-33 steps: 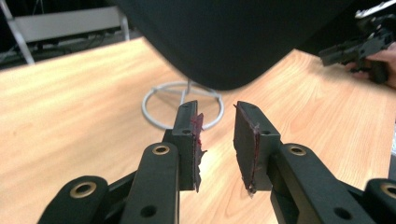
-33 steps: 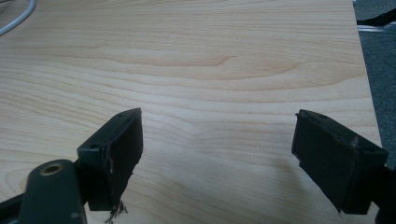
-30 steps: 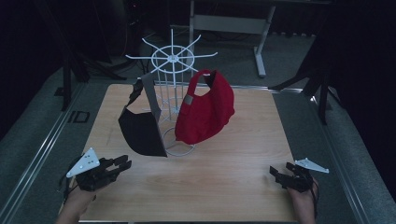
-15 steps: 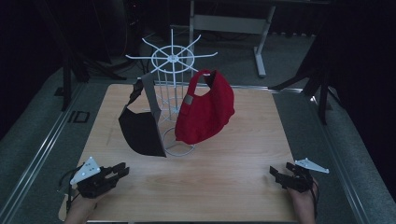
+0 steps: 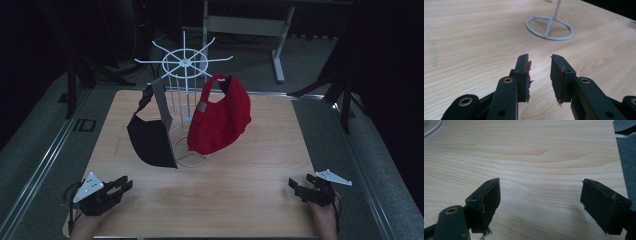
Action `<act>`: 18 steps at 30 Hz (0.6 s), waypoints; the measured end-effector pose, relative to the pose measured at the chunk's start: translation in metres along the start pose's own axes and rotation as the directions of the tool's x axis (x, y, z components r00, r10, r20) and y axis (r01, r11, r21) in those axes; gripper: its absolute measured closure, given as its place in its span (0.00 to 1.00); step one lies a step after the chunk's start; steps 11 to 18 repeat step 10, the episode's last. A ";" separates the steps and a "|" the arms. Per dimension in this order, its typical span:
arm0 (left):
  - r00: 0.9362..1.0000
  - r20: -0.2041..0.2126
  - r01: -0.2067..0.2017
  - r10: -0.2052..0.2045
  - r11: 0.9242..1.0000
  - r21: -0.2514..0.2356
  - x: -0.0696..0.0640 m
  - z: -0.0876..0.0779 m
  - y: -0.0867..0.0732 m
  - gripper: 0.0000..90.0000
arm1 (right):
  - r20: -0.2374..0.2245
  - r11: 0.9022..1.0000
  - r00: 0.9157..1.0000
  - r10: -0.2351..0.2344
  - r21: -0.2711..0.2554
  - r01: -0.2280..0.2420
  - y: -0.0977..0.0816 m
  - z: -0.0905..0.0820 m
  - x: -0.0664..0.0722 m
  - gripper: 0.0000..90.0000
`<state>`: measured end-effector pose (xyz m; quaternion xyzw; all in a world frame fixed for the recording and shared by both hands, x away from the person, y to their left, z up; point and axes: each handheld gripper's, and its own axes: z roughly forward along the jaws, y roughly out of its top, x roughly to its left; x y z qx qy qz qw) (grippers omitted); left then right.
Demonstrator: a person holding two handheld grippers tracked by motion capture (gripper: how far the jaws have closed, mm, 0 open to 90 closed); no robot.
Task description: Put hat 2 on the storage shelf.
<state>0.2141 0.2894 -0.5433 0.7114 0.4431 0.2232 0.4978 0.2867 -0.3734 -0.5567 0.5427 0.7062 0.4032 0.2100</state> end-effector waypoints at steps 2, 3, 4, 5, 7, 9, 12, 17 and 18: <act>1.000 -0.019 0.014 -0.014 1.000 -0.003 0.001 0.000 0.000 0.76 | 0.000 1.000 1.000 0.003 -0.002 -0.003 0.000 0.000 0.000 0.18; 1.000 -0.026 0.014 -0.015 1.000 -0.004 0.001 0.000 0.000 0.76 | -0.001 1.000 1.000 0.003 -0.001 -0.003 0.000 0.000 0.000 0.18; 0.999 -0.036 0.014 -0.014 1.000 -0.004 0.001 0.000 0.000 0.76 | 0.000 1.000 1.000 0.002 0.001 -0.002 0.000 0.000 0.000 0.18; 0.999 -0.041 0.015 -0.015 1.000 -0.008 0.001 0.000 0.000 0.76 | 0.001 1.000 1.000 0.000 0.000 0.000 0.000 0.000 0.000 0.18; 0.999 -0.044 0.018 -0.019 1.000 -0.010 0.001 0.000 0.000 0.76 | 0.001 1.000 1.000 -0.001 0.002 0.001 0.000 0.000 0.000 0.18; 0.999 -0.044 0.020 -0.021 1.000 -0.011 0.001 0.000 0.000 0.76 | 0.001 1.000 1.000 -0.004 0.002 0.004 0.000 0.001 0.000 0.18; 0.999 -0.045 0.018 -0.019 1.000 -0.011 0.001 0.000 0.000 0.76 | 0.001 1.000 1.000 -0.005 0.002 0.005 0.000 0.001 0.000 0.18; 0.999 -0.045 0.018 -0.019 1.000 -0.011 0.001 0.000 0.000 0.76 | 0.001 1.000 1.000 -0.005 0.002 0.005 0.000 0.001 0.000 0.18; 0.999 -0.045 0.018 -0.019 1.000 -0.011 0.001 0.000 0.000 0.76 | 0.001 1.000 1.000 -0.005 0.002 0.005 0.000 0.001 0.000 0.18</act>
